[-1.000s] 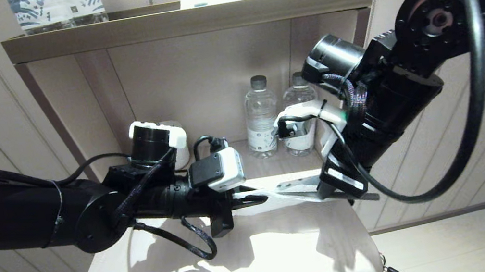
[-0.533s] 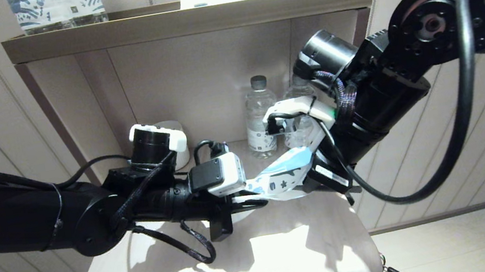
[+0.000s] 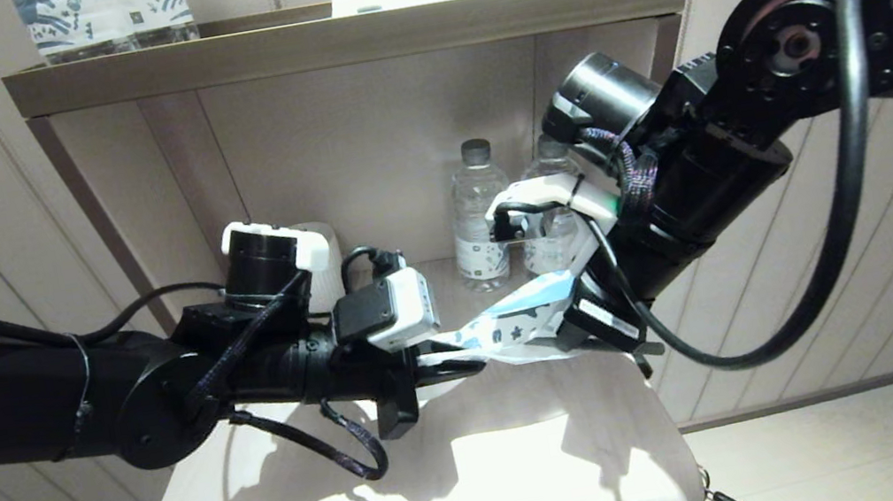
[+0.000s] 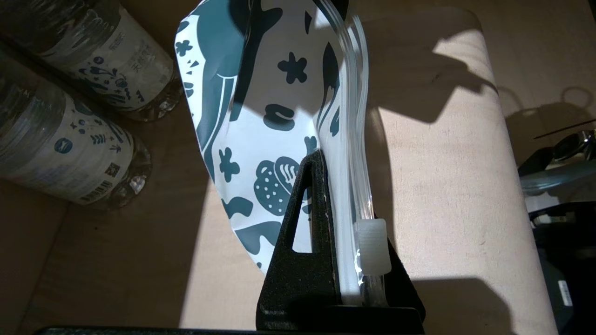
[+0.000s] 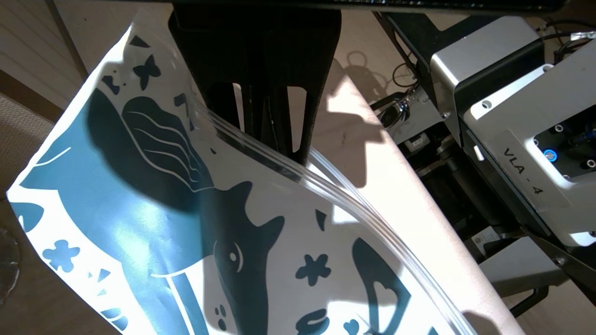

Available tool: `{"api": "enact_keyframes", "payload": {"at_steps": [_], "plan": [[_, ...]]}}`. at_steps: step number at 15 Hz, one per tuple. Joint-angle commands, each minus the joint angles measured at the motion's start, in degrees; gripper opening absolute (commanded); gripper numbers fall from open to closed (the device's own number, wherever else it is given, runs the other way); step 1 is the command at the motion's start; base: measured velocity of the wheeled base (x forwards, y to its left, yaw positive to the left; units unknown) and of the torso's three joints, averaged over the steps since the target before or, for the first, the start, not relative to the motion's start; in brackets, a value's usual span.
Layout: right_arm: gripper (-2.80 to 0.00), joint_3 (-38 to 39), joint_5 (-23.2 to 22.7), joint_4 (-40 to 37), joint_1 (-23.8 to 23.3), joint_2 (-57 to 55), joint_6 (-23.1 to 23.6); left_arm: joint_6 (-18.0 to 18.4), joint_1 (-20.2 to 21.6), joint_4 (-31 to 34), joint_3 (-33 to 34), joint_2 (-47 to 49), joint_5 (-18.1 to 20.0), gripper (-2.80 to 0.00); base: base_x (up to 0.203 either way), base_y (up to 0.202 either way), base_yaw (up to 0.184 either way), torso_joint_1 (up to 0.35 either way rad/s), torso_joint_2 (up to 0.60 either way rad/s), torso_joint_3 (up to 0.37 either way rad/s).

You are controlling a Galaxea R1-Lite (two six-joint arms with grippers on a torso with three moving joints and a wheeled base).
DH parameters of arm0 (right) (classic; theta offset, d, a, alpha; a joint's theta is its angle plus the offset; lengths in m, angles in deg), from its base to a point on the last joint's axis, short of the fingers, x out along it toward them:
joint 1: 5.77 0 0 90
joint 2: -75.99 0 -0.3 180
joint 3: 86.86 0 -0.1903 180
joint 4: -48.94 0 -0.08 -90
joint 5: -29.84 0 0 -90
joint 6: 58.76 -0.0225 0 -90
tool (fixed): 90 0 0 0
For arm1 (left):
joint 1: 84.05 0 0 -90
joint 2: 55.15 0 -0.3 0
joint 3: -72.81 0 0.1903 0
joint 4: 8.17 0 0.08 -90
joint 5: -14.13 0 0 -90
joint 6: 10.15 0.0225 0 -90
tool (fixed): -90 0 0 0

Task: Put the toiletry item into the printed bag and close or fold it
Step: Place the toothbrush in the storage bag

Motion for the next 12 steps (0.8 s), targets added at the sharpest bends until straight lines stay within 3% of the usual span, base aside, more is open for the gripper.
{"api": "enact_keyframes", "payload": {"at_steps": [1, 3, 6, 12], "plan": [[-2.8, 0.0, -0.1, -0.2, 0.0, 0.2, 0.1, -2.0, 0.5, -0.2, -0.5, -0.3, 0.1, -2.8, 0.0, 0.0, 0.0, 0.0, 0.0, 0.0], [-2.8, 0.0, -0.3, -0.2, -0.1, 0.3, 0.1, -6.3, 1.1, 0.0, -1.3, -0.3, 0.3, -2.8, 0.0, 0.0, 0.0, 0.0, 0.0, 0.0], [-2.8, 0.0, -1.0, -0.2, -0.2, 0.8, 0.1, -9.4, 2.1, 0.5, -0.6, 0.9, 3.4, -2.8, 0.0, 0.0, 0.0, 0.0, 0.0, 0.0], [-2.8, 0.3, -0.6, -0.2, 0.2, 1.5, 0.5, -9.4, 2.2, 0.4, 0.2, 1.4, 4.4, -2.8, 0.0, 0.0, 0.0, 0.0, 0.0, 0.0]]}}
